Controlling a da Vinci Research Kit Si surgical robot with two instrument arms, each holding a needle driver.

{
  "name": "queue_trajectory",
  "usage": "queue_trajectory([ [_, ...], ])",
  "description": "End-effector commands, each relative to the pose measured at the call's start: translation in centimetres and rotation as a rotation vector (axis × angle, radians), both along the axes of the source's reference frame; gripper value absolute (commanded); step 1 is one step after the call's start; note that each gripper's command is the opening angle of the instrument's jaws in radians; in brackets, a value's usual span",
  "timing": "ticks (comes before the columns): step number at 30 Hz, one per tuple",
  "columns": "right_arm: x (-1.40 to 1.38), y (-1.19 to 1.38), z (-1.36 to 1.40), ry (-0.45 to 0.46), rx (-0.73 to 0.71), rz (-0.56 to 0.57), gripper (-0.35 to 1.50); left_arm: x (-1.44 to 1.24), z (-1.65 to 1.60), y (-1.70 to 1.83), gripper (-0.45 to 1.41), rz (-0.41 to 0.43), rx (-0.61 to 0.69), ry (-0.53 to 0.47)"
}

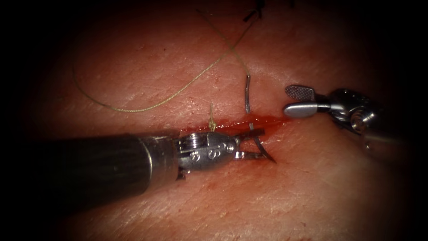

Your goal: Wound Closure

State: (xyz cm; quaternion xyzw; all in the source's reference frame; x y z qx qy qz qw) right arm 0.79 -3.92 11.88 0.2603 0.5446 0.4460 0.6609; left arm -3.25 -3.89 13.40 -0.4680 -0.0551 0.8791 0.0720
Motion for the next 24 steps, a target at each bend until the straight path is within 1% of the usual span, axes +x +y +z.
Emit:
queue_trajectory([
  [1, 0.04, 0.02, 0.06, 0.001, -0.001, 0.000, 1.21, -0.06, 0.05, -0.01, 0.36, 0.008, -0.002, -0.004],
  [8, 0.05, 0.02, 0.06, 0.004, 0.000, -0.003, 1.21, -0.17, -0.02, -0.09, 0.44, 0.014, -0.004, -0.013],
  [11, 0.05, 0.02, 0.06, 0.004, 0.000, -0.003, 1.21, -0.20, -0.01, -0.07, 0.43, 0.014, -0.004, -0.013],
  [12, 0.05, 0.01, 0.06, 0.004, 0.000, -0.004, 1.21, -0.19, 0.01, -0.05, 0.23, 0.016, -0.005, -0.014],
  [13, 0.05, 0.01, 0.05, 0.004, 0.000, -0.003, 1.21, -0.18, 0.03, -0.05, -0.11, 0.020, -0.005, -0.017],
  [14, 0.05, 0.01, 0.05, 0.004, 0.000, -0.003, 1.21, -0.18, 0.03, -0.05, -0.11, 0.020, -0.005, -0.017],
  [15, 0.06, 0.00, 0.05, 0.004, 0.000, -0.003, 1.21, -0.11, 0.06, -0.07, -0.45, 0.025, 0.005, -0.013],
  [17, 0.06, 0.00, 0.05, 0.004, 0.000, -0.003, 1.21, -0.08, 0.07, -0.08, -0.45, 0.019, 0.026, -0.009],
  [18, 0.06, -0.01, 0.04, 0.004, 0.000, -0.003, 1.21, -0.03, 0.09, -0.09, -0.45, -0.009, 0.081, -0.006],
  [19, 0.06, -0.01, 0.04, 0.006, 0.000, -0.006, 1.21, 0.00, 0.10, -0.09, -0.45, -0.030, 0.108, -0.002],
  [20, 0.06, -0.01, 0.04, 0.006, 0.000, -0.006, 1.21, 0.00, 0.10, -0.09, -0.45, -0.030, 0.108, -0.002],
  [22, 0.06, -0.02, 0.03, 0.009, 0.000, -0.004, 1.19, 0.04, 0.08, -0.11, -0.45, -0.059, 0.171, 0.009],
  [24, 0.06, -0.03, 0.03, 0.009, 0.000, -0.004, 1.19, 0.03, 0.06, -0.12, -0.45, -0.059, 0.192, 0.009],
])
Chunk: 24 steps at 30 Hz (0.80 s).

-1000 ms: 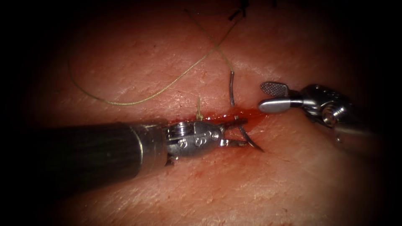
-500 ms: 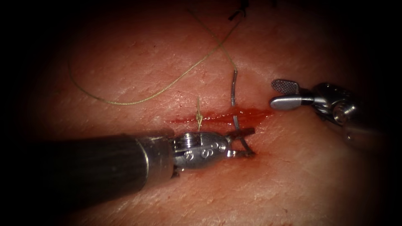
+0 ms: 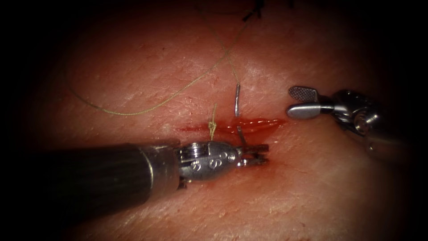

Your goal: Wound Closure

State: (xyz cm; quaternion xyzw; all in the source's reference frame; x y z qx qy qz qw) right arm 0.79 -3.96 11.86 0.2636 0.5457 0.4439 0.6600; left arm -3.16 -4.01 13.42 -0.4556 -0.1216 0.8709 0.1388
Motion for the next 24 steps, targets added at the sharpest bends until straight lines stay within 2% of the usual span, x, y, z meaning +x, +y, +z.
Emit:
queue_trajectory([
  [1, 0.06, 0.00, 0.04, 0.004, -0.001, -0.002, 1.19, -0.07, -0.01, -0.04, -0.45, 0.004, 0.088, -0.034],
  [4, 0.07, -0.02, 0.01, 0.008, 0.001, -0.002, 1.19, -0.13, -0.14, -0.07, -0.45, 0.024, 0.168, -0.072],
  [7, 0.08, -0.03, 0.00, 0.012, 0.002, -0.006, 1.19, -0.15, -0.24, -0.07, -0.45, 0.028, 0.191, -0.097],
  [10, 0.11, -0.05, -0.01, 0.015, 0.003, -0.009, 1.19, -0.18, -0.53, 0.00, -0.45, 0.025, 0.215, -0.152],
  [12, 0.13, -0.05, -0.01, 0.018, 0.004, -0.012, 1.19, -0.18, -0.73, 0.07, -0.45, 0.011, 0.218, -0.179],
  [18, 0.17, -0.10, -0.03, 0.030, 0.004, -0.021, 1.16, -0.15, -0.97, 0.14, -0.45, 0.003, 0.231, -0.190],
  [24, 0.17, -0.16, -0.06, 0.045, 0.050, -0.022, 1.13, -0.07, -1.24, 0.21, -0.45, 0.036, 0.162, -0.203],
])
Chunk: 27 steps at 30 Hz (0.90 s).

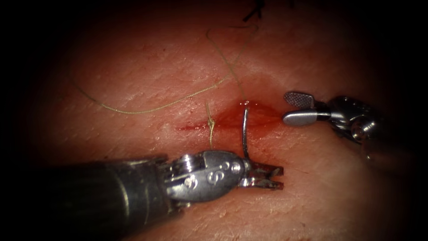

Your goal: Wound Closure

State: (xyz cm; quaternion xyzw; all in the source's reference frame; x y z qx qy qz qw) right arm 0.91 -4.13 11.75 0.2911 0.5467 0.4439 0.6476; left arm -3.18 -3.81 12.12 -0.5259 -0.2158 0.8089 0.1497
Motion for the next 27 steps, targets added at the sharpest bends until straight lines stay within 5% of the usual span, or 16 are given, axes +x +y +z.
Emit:
queue_trajectory([
  [1, 0.06, 0.01, 0.05, 0.006, 0.009, -0.003, 1.13, -0.05, 0.06, 0.00, -0.45, 0.003, -0.009, 0.000],
  [10, 0.06, -0.04, 0.02, 0.029, 0.027, -0.018, 1.04, 0.03, -0.36, 0.27, -0.45, 0.024, -0.197, -0.029],
  [18, 0.03, -0.04, -0.03, 0.053, 0.057, -0.039, 0.99, 0.12, -0.53, 0.84, -0.45, 0.006, -0.366, -0.053],
  [27, -0.05, -0.03, -0.14, 0.093, -0.008, -0.099, 0.67, 0.17, -0.46, 0.87, -0.45, 0.008, -0.425, -0.045],
])
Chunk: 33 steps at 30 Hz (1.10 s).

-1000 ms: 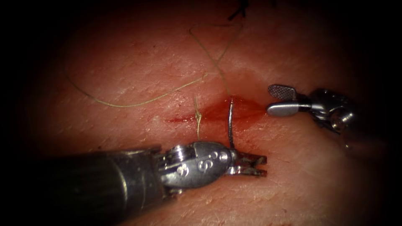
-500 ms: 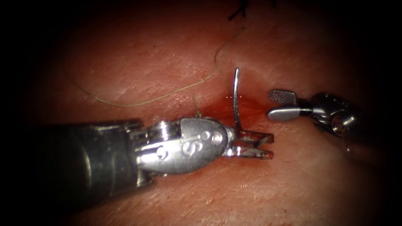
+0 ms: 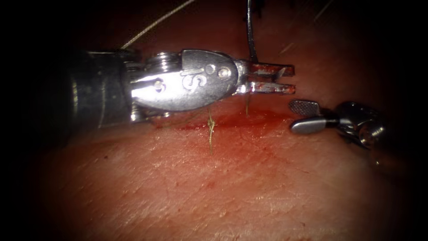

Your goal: Wound Closure

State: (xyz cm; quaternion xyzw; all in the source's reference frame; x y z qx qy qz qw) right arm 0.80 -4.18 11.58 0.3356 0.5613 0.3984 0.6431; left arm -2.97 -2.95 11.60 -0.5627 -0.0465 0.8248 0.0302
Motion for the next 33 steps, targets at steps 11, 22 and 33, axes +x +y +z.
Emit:
queue_trajectory([
  [11, 0.01, 0.41, -0.23, 0.109, 0.215, 0.043, 0.02, -0.08, 0.40, -0.61, -0.45, 0.049, -0.072, -0.017],
  [22, 0.34, 0.20, -0.33, 0.179, 0.288, -0.050, 0.02, -0.29, 0.62, -0.95, -0.45, 0.097, -0.098, -0.021],
  [33, 0.64, 0.05, -0.28, 0.271, 0.278, -0.070, 1.11, -0.35, 0.67, -1.01, -0.45, 0.110, -0.114, -0.012],
])
